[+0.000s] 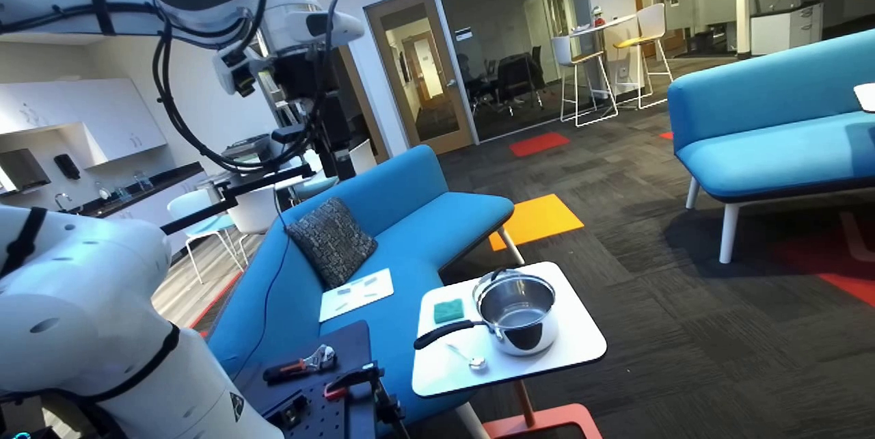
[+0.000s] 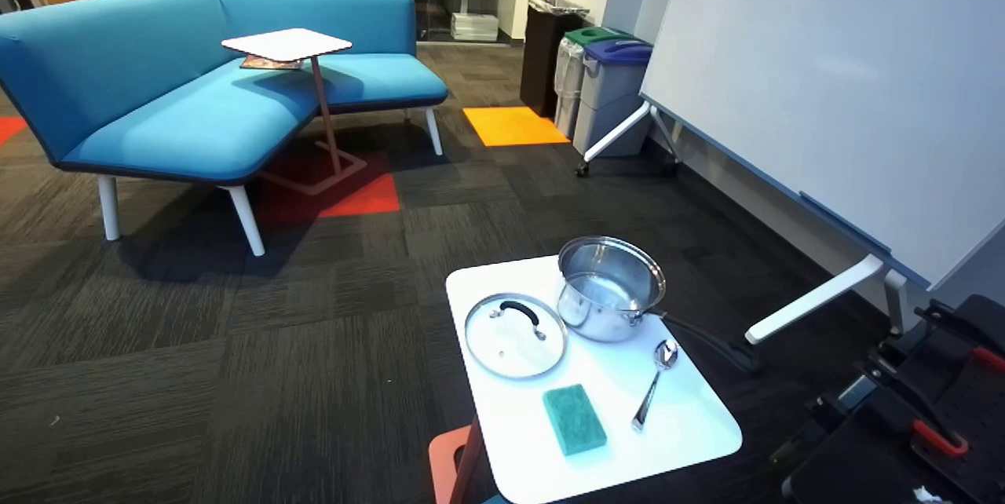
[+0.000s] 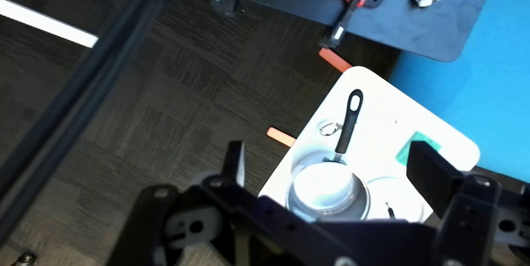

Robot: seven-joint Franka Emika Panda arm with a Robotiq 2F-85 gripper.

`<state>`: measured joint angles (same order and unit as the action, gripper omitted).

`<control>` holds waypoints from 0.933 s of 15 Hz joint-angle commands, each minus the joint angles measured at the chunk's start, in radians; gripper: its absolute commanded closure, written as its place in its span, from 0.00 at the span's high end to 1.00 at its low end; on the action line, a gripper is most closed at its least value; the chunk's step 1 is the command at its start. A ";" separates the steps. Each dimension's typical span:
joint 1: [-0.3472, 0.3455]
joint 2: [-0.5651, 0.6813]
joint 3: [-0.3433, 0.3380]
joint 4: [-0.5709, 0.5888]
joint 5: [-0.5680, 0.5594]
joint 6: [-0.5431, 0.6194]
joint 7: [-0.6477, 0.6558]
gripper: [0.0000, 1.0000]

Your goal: Use the green sponge to wipe the inside of the silver pot

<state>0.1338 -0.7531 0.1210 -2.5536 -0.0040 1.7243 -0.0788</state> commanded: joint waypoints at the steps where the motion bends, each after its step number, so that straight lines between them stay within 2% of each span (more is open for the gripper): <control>1: 0.083 0.115 0.059 0.047 0.113 0.095 0.044 1.00; 6: 0.187 0.249 0.150 0.112 0.218 0.271 0.044 1.00; 7: 0.206 0.263 0.151 0.132 0.220 0.265 0.016 1.00; 8: 0.189 0.208 0.144 0.076 0.197 0.260 0.042 1.00; 10: 0.210 0.243 0.155 0.107 0.202 0.264 0.040 1.00; 14: 0.210 0.254 0.152 0.118 0.202 0.264 0.032 1.00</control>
<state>0.3399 -0.4998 0.2764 -2.4376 0.2003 1.9895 -0.0482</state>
